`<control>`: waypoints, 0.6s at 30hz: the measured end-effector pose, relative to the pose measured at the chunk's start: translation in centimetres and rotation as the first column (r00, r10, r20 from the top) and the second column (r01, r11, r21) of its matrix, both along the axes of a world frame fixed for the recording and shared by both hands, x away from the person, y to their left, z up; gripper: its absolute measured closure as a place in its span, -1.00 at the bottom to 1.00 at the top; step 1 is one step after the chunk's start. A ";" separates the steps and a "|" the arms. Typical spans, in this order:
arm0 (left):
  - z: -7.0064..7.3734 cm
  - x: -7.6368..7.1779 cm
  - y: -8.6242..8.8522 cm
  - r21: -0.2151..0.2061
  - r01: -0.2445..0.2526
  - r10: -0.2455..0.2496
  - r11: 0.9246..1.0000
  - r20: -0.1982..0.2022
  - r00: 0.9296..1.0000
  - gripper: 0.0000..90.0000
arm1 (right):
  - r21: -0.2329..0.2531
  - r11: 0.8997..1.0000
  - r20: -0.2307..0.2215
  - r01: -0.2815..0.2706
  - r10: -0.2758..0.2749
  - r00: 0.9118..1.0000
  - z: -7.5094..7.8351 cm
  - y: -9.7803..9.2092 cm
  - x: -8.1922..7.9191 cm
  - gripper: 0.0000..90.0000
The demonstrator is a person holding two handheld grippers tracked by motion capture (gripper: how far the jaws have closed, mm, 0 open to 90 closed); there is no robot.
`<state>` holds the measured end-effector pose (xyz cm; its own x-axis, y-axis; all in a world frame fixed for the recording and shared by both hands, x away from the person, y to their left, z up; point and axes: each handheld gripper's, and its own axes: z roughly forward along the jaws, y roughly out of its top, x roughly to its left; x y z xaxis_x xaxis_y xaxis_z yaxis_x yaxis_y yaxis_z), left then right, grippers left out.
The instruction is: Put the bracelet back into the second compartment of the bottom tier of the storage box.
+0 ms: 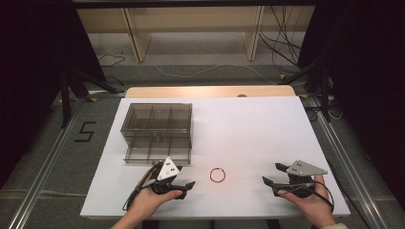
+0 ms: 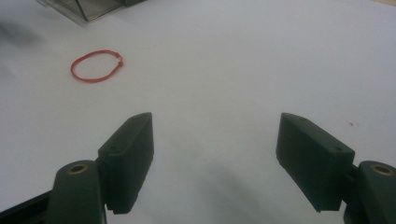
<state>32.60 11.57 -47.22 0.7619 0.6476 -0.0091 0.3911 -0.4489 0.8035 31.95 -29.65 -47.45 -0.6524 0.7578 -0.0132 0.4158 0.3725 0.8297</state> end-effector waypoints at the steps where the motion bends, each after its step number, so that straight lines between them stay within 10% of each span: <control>1: 0.1 0.1 -0.2 0.003 0.002 -0.002 1.000 0.000 1.000 -0.34 | 0.000 1.000 -0.001 0.001 -0.001 1.000 0.0 0.0 0.0 -0.37; 18: 0.5 2.5 -3.7 0.038 0.054 -0.054 0.998 0.007 0.999 -0.12 | -0.004 1.000 -0.003 0.002 -0.002 1.000 0.0 0.0 0.0 -0.37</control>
<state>35.05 7.82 -46.70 0.7957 0.6054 0.0208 0.3592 -0.4992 0.7885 31.91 -29.65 -47.43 -0.6508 0.7591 -0.0139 0.4193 0.3746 0.8269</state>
